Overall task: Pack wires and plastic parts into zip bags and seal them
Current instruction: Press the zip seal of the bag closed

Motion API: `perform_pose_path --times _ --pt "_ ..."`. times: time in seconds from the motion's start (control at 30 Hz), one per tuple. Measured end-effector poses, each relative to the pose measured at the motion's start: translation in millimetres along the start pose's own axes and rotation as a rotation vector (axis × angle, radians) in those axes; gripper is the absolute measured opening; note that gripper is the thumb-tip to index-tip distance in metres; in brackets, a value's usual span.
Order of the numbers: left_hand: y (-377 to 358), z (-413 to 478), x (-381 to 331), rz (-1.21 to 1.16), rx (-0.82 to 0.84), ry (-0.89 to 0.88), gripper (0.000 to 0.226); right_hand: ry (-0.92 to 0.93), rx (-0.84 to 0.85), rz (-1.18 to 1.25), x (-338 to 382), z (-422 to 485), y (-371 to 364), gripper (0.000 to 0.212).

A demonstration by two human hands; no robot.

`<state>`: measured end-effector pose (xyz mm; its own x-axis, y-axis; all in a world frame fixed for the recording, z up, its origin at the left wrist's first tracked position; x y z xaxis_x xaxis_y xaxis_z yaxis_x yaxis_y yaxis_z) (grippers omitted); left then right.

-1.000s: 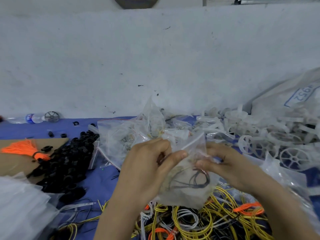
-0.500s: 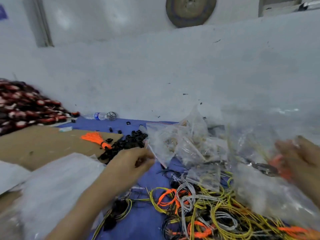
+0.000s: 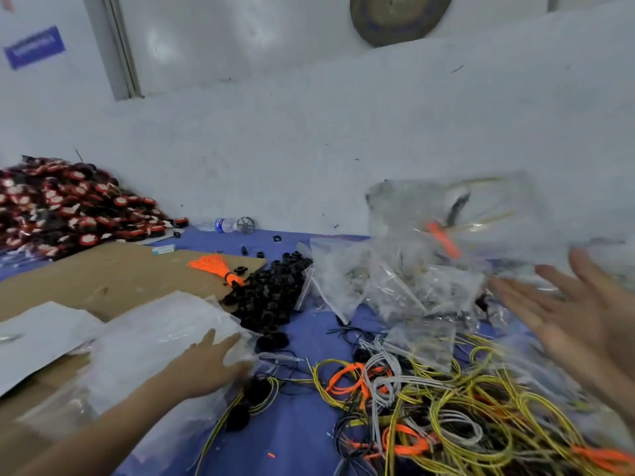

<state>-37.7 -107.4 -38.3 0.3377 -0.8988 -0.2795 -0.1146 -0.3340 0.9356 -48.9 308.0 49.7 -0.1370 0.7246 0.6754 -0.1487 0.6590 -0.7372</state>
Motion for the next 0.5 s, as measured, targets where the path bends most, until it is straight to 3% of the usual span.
perform_pose_path --times 0.03,0.07,0.23,0.37,0.5 --pt "4 3 -1 0.000 -0.032 0.004 0.068 0.111 -0.076 -0.209 49 -6 19 0.109" --pt "9 7 -2 0.004 -0.063 0.002 0.063 0.195 -0.064 -0.257 24 0 32 0.105" --pt "39 22 4 -0.073 -0.331 0.008 0.046 0.109 0.024 -0.252 37 11 19 0.090" --pt "63 36 -40 -0.046 -0.540 -0.189 0.049 0.128 -0.001 -0.240 38 9 14 0.081" --pt "42 75 -89 0.244 -0.425 -0.291 0.048 0.119 0.040 -0.321 31 2 -1 0.056"
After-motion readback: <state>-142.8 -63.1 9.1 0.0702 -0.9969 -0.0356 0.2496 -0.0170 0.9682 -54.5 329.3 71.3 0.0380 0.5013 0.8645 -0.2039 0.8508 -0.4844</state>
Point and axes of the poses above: each hand's wrist, its own z-axis towards the middle knuckle, its own y-axis out of the back of the hand, x = y × z, the point moved 7 cm from there along z, towards the middle knuckle, and after that the axes turned 14 degrees about -z, right-handed, at the moved point
